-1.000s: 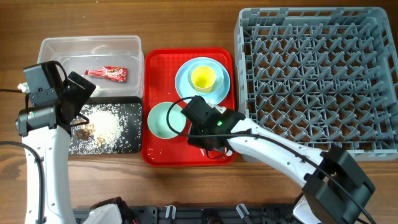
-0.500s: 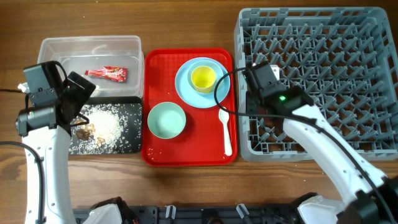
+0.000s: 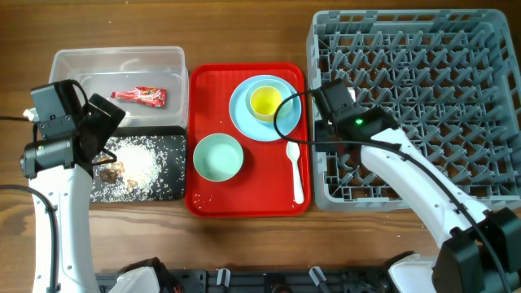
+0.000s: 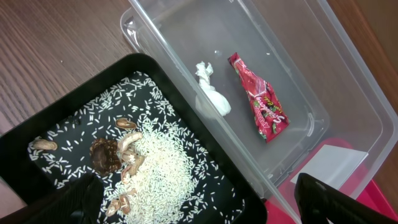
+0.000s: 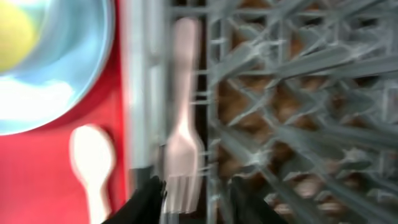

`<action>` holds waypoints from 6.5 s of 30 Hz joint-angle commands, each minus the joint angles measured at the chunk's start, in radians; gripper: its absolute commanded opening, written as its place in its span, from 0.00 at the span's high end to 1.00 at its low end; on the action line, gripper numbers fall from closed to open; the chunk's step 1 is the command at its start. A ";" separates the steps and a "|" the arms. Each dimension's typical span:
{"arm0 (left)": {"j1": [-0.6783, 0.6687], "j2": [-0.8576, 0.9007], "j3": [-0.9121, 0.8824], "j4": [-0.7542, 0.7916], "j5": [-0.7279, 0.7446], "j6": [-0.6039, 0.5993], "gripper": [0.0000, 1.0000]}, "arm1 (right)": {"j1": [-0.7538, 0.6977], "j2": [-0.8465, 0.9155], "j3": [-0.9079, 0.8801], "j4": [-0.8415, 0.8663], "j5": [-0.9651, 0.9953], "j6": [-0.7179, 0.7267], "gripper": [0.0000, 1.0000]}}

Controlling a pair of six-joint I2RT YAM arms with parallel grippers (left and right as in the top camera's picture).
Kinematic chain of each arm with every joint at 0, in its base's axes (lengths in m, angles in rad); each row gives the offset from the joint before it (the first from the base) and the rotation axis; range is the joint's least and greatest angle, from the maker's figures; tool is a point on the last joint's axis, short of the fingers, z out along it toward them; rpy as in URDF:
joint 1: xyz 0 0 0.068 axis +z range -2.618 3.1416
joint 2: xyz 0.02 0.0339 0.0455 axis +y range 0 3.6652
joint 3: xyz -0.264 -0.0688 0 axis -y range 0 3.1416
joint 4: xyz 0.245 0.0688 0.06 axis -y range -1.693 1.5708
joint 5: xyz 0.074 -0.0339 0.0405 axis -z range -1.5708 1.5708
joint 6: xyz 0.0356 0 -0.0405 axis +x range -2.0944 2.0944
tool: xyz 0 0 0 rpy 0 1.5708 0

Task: Sort waste into correct bins and load items into the dishwasher rack
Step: 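Lift the fork with the right gripper and carry it into the dish rack, then return the right gripper to the red tray toward the white spoon, then lower the right gripper and grasp the white spoon handle, then carry the spoon with the right gripper into the grey rack and release, then move the right gripper back over the pale green bowl on the tray, then grasp the pale green bowl rim with the right gripper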

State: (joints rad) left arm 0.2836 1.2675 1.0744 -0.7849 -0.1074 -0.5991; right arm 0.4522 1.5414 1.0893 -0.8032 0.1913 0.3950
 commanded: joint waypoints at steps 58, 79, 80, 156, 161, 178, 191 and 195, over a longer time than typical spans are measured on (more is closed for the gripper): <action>0.005 -0.010 0.008 0.002 -0.003 0.016 0.00 | 0.303 0.356 0.080 -0.023 0.000 0.233 0.62; 0.005 -0.010 0.008 0.002 -0.003 0.016 0.00 | 0.303 0.266 0.264 -0.092 -0.275 -0.028 0.96; 0.005 -0.010 0.008 0.002 -0.003 0.016 0.00 | 0.299 0.229 0.297 -0.101 -0.268 -0.029 0.96; 0.005 -0.010 0.008 0.002 -0.003 0.016 0.00 | 0.394 0.480 0.401 0.007 0.051 -0.028 0.92; 0.005 -0.010 0.008 0.002 -0.003 0.016 0.00 | 0.394 0.476 0.426 0.017 -0.037 -0.027 0.93; 0.005 -0.010 0.008 0.002 -0.003 0.016 0.00 | 0.394 0.463 0.389 0.096 -0.236 -0.073 0.95; 0.005 -0.010 0.008 0.002 -0.003 0.016 0.00 | 0.394 0.464 0.389 -0.090 0.176 0.044 0.96; 0.005 -0.010 0.008 0.002 -0.003 0.016 0.00 | 0.394 0.463 0.408 -0.095 0.121 0.034 0.95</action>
State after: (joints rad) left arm 0.2836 1.2675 1.0744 -0.7849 -0.1074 -0.5991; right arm 0.8463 2.0117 1.4815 -0.8989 0.3157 0.4255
